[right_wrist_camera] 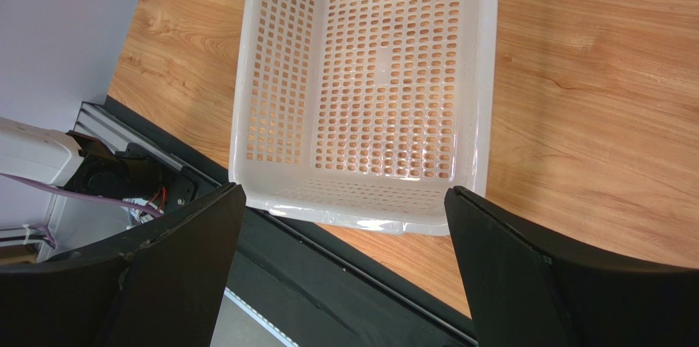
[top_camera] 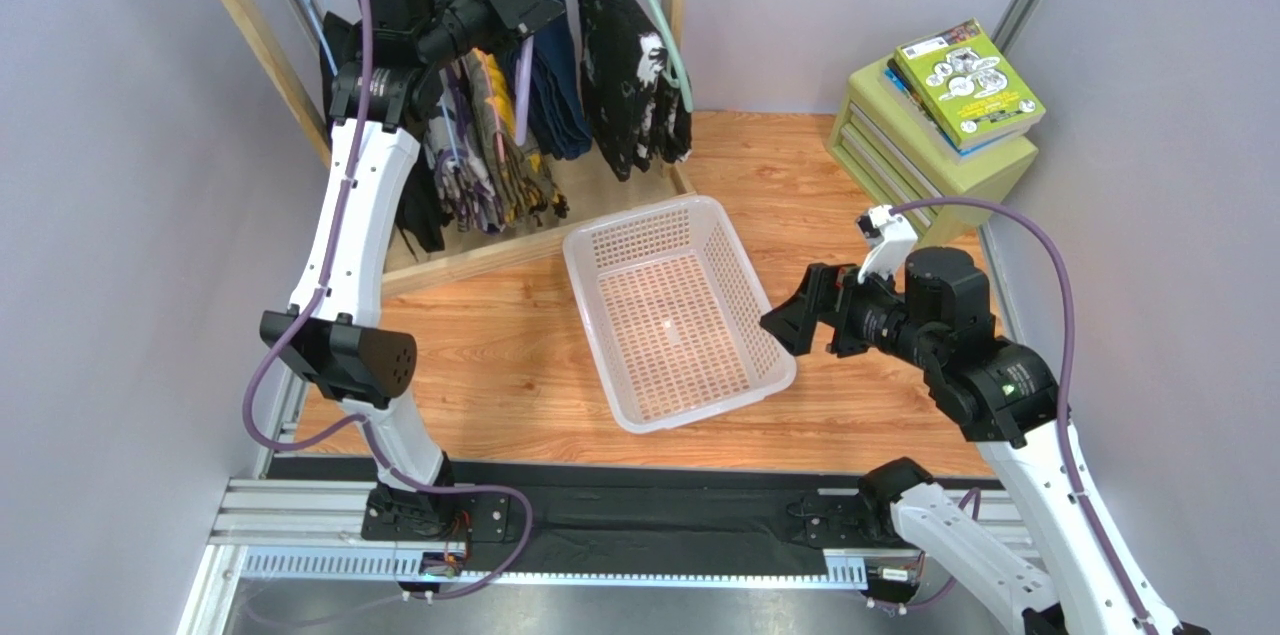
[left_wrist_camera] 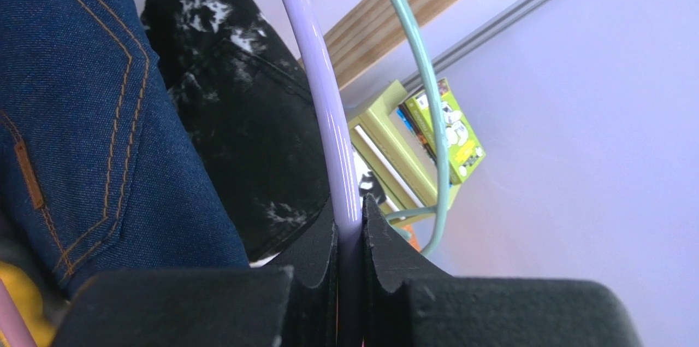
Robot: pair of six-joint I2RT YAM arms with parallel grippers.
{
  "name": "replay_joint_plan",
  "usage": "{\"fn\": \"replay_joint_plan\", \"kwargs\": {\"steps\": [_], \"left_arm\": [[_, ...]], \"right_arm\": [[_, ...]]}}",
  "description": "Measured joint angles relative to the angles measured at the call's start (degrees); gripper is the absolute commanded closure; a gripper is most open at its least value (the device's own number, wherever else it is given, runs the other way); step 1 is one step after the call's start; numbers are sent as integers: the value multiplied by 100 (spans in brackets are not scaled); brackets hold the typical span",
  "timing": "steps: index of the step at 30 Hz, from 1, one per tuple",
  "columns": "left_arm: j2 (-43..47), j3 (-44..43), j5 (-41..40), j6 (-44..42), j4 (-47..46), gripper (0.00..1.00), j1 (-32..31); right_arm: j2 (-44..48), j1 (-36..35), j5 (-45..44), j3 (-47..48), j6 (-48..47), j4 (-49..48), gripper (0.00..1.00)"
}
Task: Remove the trousers from the hanger
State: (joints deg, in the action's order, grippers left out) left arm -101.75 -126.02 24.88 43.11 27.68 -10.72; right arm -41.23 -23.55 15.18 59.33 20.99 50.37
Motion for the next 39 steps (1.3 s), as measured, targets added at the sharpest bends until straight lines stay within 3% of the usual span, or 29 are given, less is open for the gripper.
{"fn": "replay_joint_plan", "kwargs": {"steps": [10, 20, 31, 39], "left_arm": [[308, -343, 369, 302, 151, 100, -7], [544, -131, 461, 474, 133, 100, 2], [3320, 2013, 811, 811, 48, 100, -13], [4463, 2778, 1204, 1095, -232, 100, -13]], "right_arm": [[-57, 0, -4, 52, 17, 2, 0], [-61, 0, -4, 149, 39, 35, 0], [-315, 0, 105, 271, -192, 131, 0], [-833, -442, 15, 509, -391, 181, 3]]}}
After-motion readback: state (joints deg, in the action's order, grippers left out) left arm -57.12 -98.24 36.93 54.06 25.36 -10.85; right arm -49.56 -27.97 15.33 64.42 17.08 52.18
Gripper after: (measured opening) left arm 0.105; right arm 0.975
